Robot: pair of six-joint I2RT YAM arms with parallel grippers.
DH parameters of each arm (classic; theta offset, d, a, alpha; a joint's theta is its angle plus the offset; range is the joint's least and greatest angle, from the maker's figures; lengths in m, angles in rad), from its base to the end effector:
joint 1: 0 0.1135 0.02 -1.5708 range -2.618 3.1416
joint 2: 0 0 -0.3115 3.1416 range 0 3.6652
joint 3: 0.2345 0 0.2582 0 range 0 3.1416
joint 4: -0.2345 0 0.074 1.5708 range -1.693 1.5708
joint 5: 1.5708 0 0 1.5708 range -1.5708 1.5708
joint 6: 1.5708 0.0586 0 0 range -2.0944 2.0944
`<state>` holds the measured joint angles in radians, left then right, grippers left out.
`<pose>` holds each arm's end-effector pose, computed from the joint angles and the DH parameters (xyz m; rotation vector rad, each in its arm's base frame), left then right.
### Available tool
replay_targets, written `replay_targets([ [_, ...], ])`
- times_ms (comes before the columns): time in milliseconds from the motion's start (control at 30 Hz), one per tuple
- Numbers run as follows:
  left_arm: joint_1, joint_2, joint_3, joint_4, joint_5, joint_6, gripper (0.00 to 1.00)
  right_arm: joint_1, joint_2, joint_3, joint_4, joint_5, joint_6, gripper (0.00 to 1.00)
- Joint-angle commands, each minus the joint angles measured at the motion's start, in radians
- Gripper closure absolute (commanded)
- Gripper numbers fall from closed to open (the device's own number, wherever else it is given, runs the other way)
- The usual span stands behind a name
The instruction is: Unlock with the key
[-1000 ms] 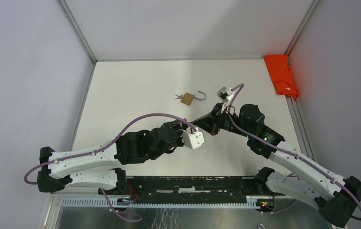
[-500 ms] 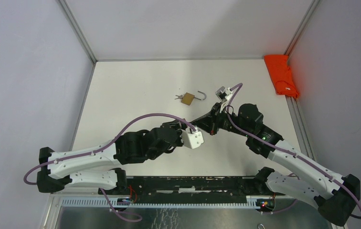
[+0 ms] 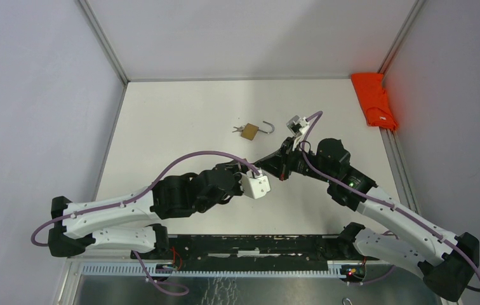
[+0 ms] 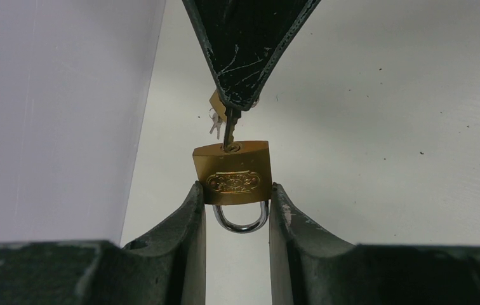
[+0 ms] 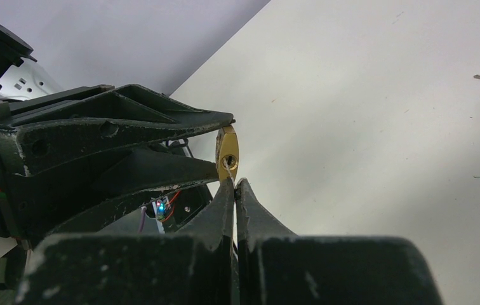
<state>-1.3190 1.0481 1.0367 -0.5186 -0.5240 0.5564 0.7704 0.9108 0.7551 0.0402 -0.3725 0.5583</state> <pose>0.0842 -0.2096 0.3775 1.4313 1.4318 0.0713 0.1388 0.1644 0.3651 -0.4995 1.7887 1.2775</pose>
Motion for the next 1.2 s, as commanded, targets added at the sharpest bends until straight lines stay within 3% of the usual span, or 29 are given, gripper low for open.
replay_targets([
  [0, 0.001, -0.031, 0.028, 0.057, 0.010, -0.044, 0.98, 0.008, 0.004, 0.005, 0.022, -0.005, -0.008, 1.00],
  [1167, 0.001, -0.034, 0.025, 0.051, 0.022, -0.049, 0.98, 0.012, -0.003, 0.023, -0.001, 0.006, -0.024, 1.00],
])
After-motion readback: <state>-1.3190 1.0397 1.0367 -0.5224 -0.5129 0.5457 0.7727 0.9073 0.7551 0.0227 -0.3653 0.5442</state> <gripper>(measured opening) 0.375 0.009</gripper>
